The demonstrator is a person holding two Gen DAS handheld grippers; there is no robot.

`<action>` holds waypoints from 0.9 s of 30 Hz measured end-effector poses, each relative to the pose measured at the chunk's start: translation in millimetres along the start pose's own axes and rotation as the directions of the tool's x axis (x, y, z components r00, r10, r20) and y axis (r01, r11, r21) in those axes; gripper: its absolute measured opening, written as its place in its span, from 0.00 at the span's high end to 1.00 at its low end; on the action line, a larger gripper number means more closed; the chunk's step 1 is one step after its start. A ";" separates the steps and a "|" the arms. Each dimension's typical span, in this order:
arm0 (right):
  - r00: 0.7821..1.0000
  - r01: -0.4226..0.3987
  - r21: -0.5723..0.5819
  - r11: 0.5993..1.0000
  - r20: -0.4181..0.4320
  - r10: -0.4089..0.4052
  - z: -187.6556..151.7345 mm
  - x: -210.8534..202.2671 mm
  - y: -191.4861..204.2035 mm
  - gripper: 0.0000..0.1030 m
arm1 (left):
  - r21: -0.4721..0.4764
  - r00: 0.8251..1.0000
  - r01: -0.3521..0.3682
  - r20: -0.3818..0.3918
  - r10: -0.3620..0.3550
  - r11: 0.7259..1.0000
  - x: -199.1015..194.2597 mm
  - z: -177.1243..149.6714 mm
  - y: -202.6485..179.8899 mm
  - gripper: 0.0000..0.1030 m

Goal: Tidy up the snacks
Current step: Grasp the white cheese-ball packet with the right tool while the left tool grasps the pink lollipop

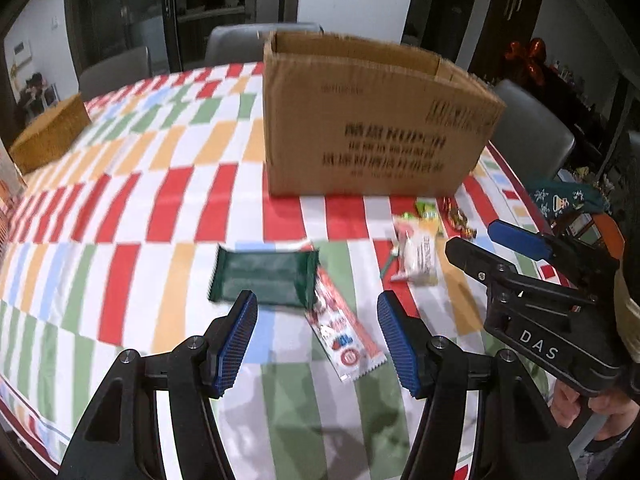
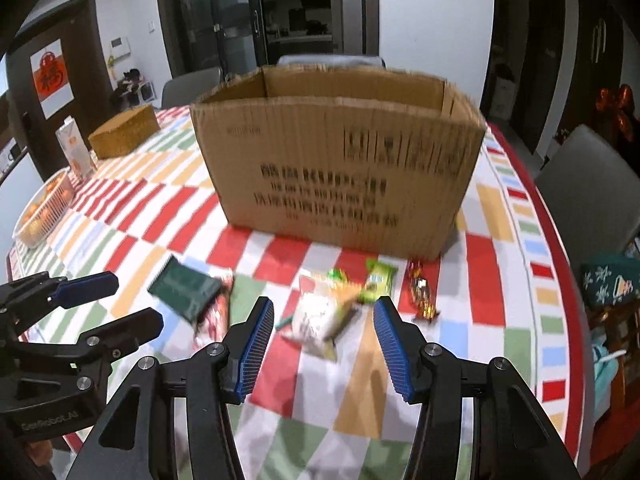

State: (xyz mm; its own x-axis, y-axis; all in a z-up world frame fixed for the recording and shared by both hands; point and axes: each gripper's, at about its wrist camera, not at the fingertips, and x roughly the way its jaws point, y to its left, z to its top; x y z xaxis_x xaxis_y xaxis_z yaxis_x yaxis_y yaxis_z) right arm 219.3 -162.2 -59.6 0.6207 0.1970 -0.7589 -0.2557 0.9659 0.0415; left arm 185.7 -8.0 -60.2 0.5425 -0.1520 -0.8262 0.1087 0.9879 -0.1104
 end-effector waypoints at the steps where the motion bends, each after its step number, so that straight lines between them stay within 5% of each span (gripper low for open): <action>1: 1.000 0.001 0.004 1.000 -0.008 -0.001 -3.0 2.0 -1.0 0.48 | -0.007 1.000 0.009 -0.009 -0.009 1.000 3.8 -3.3 0.1 0.40; 27: 0.995 -0.022 0.062 0.998 -0.097 0.028 -12.7 46.1 -11.3 0.48 | -0.058 0.994 -0.008 -0.112 0.001 0.998 83.2 3.4 -0.6 0.55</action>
State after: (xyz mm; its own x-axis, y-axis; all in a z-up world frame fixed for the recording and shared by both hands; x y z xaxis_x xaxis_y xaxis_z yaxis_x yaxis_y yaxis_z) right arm 241.4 -166.2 -103.4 0.5383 0.2068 -0.8170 -0.2234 0.9698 0.0983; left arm 233.6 -21.3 -127.1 0.4464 -0.1464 -0.8828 0.0559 0.9892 -0.1358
